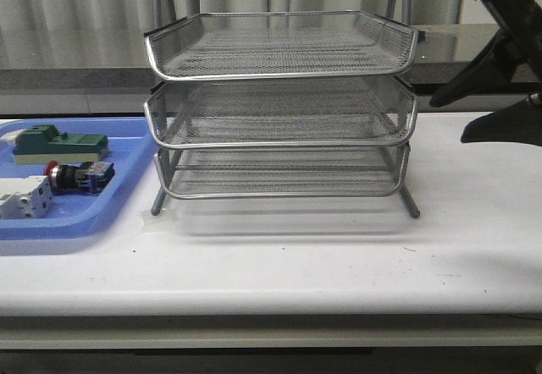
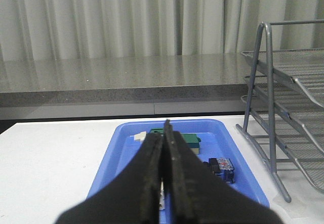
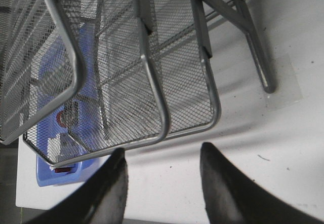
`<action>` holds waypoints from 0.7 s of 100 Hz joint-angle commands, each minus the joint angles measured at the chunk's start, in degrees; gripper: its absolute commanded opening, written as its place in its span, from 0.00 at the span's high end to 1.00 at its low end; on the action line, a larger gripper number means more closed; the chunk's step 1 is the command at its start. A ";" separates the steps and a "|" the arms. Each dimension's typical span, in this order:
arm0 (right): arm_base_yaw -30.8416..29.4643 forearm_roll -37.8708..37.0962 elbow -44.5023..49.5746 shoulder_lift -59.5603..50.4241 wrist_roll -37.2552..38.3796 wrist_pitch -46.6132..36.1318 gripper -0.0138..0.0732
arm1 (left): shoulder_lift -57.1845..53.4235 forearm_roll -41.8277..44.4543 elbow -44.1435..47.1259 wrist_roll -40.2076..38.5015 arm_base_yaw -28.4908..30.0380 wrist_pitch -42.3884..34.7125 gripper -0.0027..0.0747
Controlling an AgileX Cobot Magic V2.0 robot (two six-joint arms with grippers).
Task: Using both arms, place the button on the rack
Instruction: 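Reach the right gripper to the middle wire tray's front edge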
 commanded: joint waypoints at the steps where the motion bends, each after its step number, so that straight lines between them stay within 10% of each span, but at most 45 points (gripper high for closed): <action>1: -0.16 5.61 -2.91 1.17 -4.51 4.36 0.43 | -1.78 -0.24 2.43 -0.41 0.02 -4.13 0.99; 70: 2.99 6.68 -12.94 14.90 -5.20 9.76 0.47 | -1.78 -0.24 2.43 -0.41 0.02 -4.13 0.99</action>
